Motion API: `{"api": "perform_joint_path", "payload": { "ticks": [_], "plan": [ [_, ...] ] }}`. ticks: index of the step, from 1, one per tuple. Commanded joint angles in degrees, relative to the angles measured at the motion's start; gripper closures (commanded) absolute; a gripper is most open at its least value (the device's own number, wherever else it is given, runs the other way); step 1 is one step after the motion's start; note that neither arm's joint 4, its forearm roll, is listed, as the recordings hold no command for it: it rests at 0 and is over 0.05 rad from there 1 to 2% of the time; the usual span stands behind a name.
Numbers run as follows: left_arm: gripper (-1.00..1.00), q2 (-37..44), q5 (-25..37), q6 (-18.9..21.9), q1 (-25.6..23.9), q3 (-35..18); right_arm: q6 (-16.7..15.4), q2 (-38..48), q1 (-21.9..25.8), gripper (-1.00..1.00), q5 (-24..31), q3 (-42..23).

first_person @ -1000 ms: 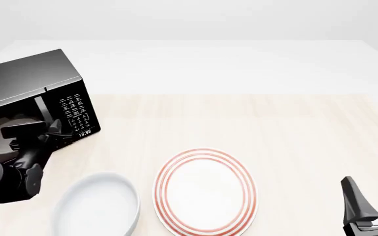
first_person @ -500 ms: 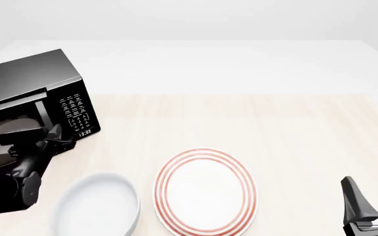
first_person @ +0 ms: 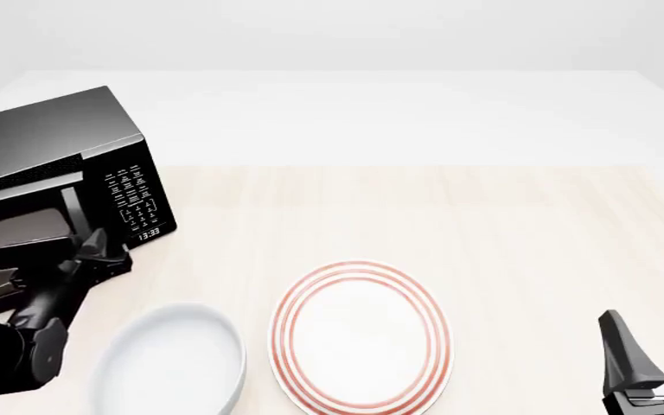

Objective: Open the microwave.

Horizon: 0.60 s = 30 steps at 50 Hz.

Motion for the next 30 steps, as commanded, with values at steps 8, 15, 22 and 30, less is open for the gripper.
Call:
{"api": "perform_joint_path", "payload": {
  "ticks": [8,15,22,30],
  "plan": [
    [1.00,-2.34,-2.58,-0.82,-2.19,1.58,-0.02,0.34,0.06,-1.00,-0.38,0.02],
    [1.00,-3.10,-3.45,-1.04,-2.04,3.09,-0.02,0.37,0.05,-1.00,-0.41,0.02],
    [1.00,-4.10,-3.70,-0.88,-1.99,4.34,-0.02,0.22,0.04,-1.00,-0.26,0.01],
    [1.00,-4.89,-4.66,-0.80,-2.13,5.90,-0.02,0.17,0.03,-1.00,-0.19,0.00]
  ]
}}
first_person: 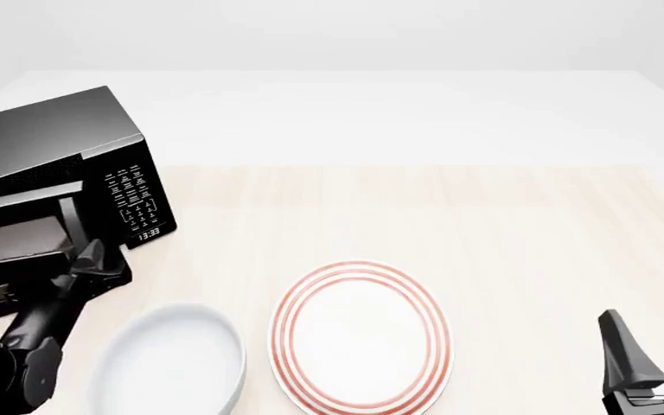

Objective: Open the microwave.

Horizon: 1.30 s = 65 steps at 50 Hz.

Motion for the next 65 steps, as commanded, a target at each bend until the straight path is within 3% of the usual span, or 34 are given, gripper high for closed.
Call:
{"api": "perform_joint_path", "payload": {
  "ticks": [1,35,65],
  "plan": [
    [1.00,-2.75,-1.59,-0.31,-1.61,1.05,0.00,-0.05,-0.01,-1.00,0.07,-0.01],
    [1.00,-10.50,-1.06,-1.16,-2.19,7.08,0.00,-0.07,-0.02,-1.00,0.09,-0.02],
    [1.00,-10.31,-3.79,-1.26,-1.88,9.75,-0.01,-0.06,-0.03,-1.00,0.09,-0.02]
  ]
}}
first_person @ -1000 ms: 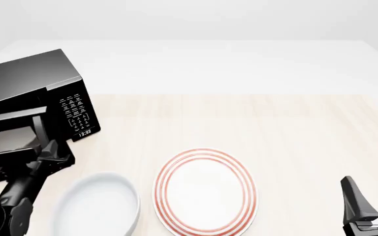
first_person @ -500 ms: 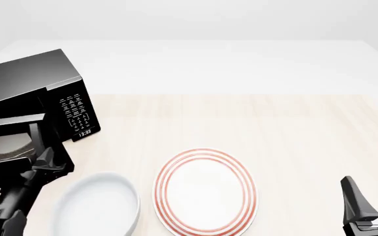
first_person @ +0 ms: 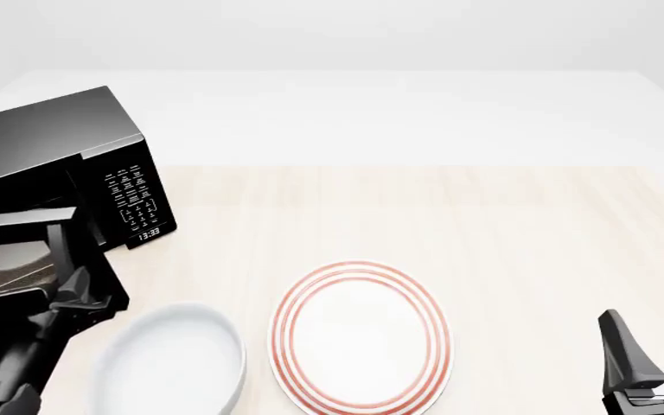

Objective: Open the microwave.

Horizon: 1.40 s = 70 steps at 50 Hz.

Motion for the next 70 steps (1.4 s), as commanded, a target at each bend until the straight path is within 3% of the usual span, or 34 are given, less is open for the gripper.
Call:
{"api": "perform_joint_path", "payload": {
  "ticks": [1,20,21,44,70],
  "plan": [
    [1.00,-1.99,-1.71,-0.58,-2.01,-1.16,0.01,0.01,0.00,-1.00,0.00,0.00],
    [1.00,-2.51,-1.69,-1.17,-1.15,-0.82,0.00,-0.01,0.00,-1.00,0.00,0.00],
    [-1.00,-2.89,-1.36,-0.79,-1.40,-0.85,0.00,0.00,-0.01,-1.00,0.00,0.00],
    [-1.00,-2.98,-1.53,-0.40,0.09,-0.28,-0.01,0.00,0.00,-1.00,0.00,0.00],
    [-1.00,-17.47,7.82,-0.34,1.00,2.75,-0.02,0.00,0.01,-1.00,0.00,0.00]
  ]
}}
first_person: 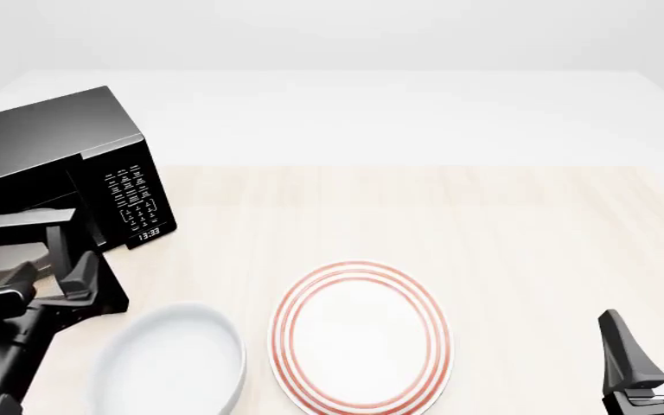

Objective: Open the microwave.

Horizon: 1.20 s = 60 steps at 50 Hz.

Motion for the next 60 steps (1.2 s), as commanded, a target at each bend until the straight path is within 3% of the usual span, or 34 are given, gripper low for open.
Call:
{"api": "perform_joint_path", "payload": {
  "ticks": [1,23,35,51,60],
  "plan": [
    [-1.00,-6.48,4.33,-0.06,0.25,1.28,0.01,-0.01,-0.01,-1.00,0.00,0.00],
    [-1.00,-29.77,23.65,-0.22,0.34,2.29,0.00,0.00,0.00,-1.00,0.00,0.00],
    [-1.00,-43.89,37.91,-0.16,0.37,0.50,-0.01,0.00,0.00,-1.00,0.00,0.00],
    [-1.00,-60.20,59.95,-0.04,0.20,-9.26,-0.01,0.00,-0.01,-1.00,0.00,0.00],
    [-1.00,-63.30,66.17,-0.01,-0.27,-14.36,0.00,-0.01,0.00,-1.00,0.00,0.00]
  ]
}}
